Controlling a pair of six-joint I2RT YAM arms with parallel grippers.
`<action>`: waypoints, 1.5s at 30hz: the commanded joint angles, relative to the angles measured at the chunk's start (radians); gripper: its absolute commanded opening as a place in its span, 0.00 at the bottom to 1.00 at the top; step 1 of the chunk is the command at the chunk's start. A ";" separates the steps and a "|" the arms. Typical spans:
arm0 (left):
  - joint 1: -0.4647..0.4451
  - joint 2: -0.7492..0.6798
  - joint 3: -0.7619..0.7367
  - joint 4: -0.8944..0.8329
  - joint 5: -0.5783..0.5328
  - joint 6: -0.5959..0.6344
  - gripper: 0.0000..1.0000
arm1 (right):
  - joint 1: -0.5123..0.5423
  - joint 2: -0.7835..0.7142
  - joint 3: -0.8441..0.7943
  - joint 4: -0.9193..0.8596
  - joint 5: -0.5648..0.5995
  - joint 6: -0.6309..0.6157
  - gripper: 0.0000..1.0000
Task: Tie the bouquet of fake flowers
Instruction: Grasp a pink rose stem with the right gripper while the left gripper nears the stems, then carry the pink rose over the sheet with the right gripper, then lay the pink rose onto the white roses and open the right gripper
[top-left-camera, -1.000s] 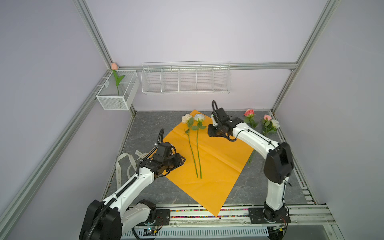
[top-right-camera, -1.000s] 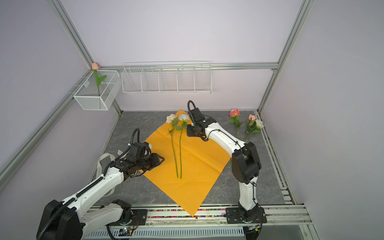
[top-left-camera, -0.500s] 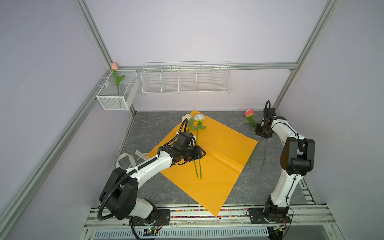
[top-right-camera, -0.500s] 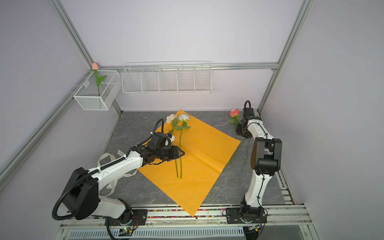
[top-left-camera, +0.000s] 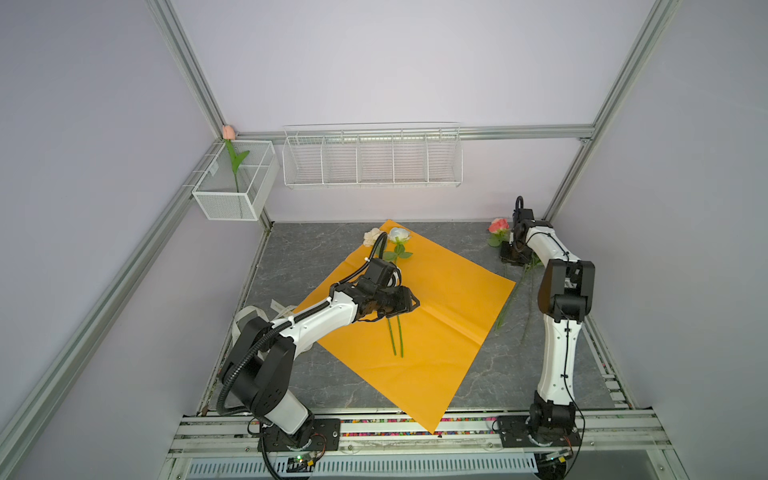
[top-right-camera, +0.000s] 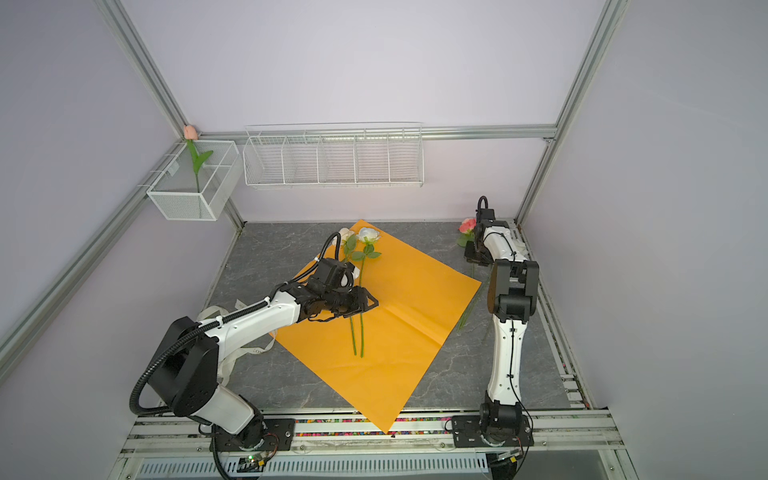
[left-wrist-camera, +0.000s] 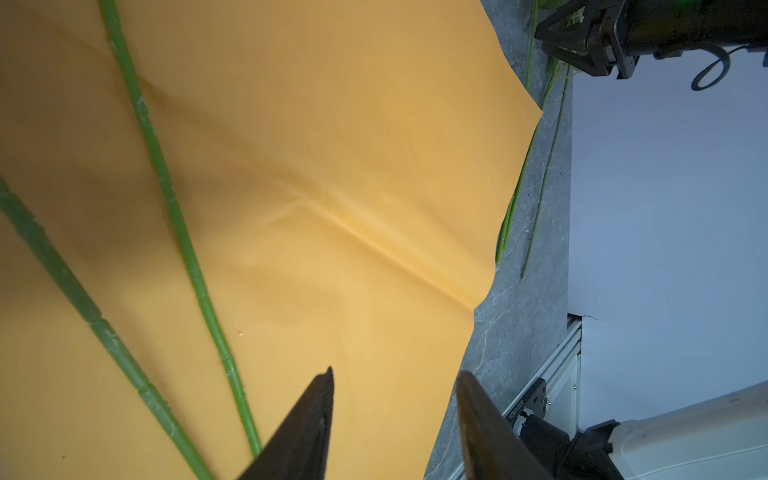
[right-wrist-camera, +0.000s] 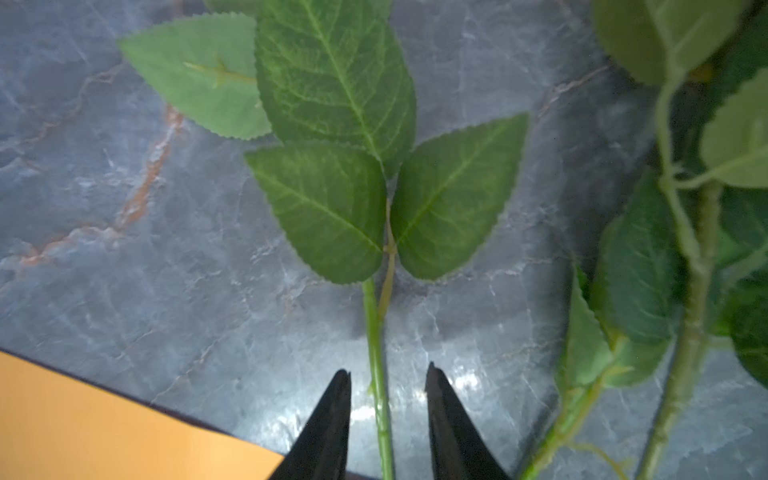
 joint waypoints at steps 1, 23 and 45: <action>-0.003 0.013 0.031 -0.016 -0.002 0.025 0.49 | 0.017 0.040 0.039 -0.068 0.031 -0.044 0.28; -0.003 -0.077 -0.014 -0.075 -0.061 0.045 0.49 | 0.012 -0.318 -0.132 -0.074 0.183 -0.101 0.08; 0.193 -0.546 -0.320 -0.198 -0.350 -0.075 0.54 | 0.604 -0.407 -0.452 0.383 -0.081 0.251 0.08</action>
